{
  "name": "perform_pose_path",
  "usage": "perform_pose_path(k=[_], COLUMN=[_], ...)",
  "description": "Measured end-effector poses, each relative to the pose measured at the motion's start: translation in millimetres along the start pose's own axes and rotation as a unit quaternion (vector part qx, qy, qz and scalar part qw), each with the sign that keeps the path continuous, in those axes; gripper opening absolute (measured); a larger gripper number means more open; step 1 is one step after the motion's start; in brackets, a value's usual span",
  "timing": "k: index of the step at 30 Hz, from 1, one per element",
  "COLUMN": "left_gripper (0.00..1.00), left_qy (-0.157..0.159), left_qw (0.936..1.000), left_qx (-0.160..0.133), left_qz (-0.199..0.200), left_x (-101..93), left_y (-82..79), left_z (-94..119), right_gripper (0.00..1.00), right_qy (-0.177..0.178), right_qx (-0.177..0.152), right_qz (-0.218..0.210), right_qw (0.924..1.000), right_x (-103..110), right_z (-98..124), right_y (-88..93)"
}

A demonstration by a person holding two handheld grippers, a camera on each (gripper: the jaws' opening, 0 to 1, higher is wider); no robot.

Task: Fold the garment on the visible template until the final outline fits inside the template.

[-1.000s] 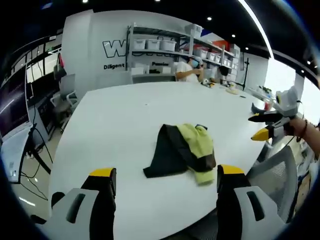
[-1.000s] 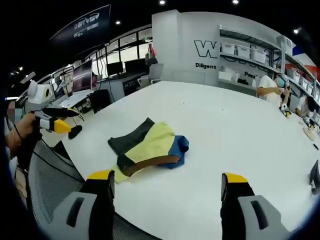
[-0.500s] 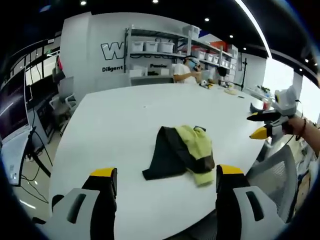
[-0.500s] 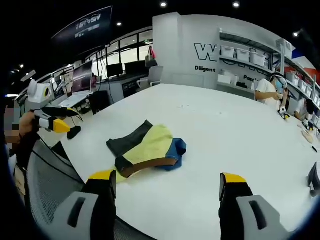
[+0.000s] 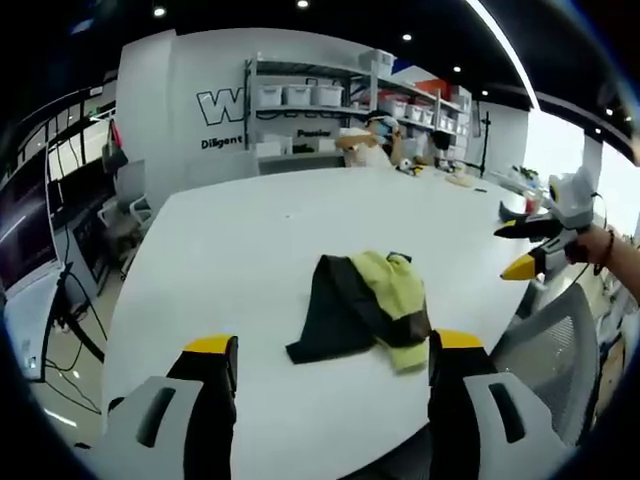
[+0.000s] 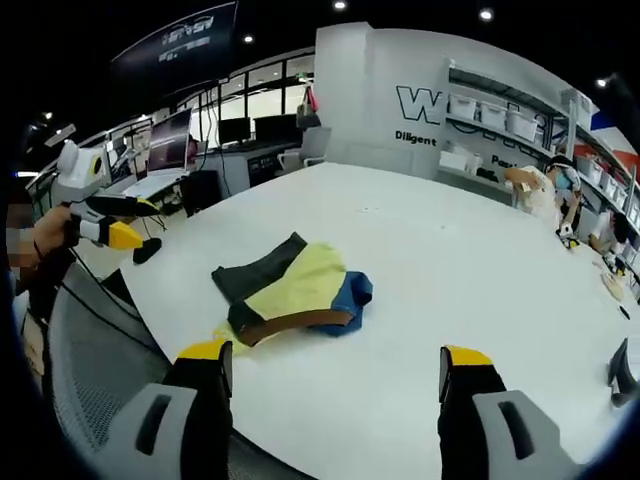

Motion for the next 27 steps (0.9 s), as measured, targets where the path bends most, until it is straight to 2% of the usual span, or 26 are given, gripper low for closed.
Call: perform_pose_path(k=[10, 19, 27], left_gripper=[0.80, 0.78, 0.78], left_qy=[0.005, 0.008, 0.012], left_qw=[1.0000, 0.9999, 0.9999], left_qx=[0.001, 0.002, 0.004], left_qz=[-0.002, -0.013, -0.007], left_x=[0.1, -3.1, -4.6], left_y=[-0.3, -1.1, -0.5], left_z=[0.5, -1.7, -1.7], right_gripper=[0.82, 0.80, 0.77], right_qy=[0.001, 0.005, 0.015], right_qx=[0.001, -0.009, -0.015], right_qz=[-0.002, 0.015, 0.028], right_qw=[1.0000, 0.9998, 0.9994], right_x=[-0.4, -1.4, -4.6], right_z=[-0.3, 0.9, 2.3], right_y=[0.6, -1.8, -2.7])
Point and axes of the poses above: the point that each gripper's makers call its tool centre point, and the gripper's own axes: z roughly backward along the fingers, x roughly to its left, y roughly out of its underside, the point moved 3 cm from there along z, roughly backward along the fingers, and after that the axes turned 13 degrees about x, right-handed, at the moved point
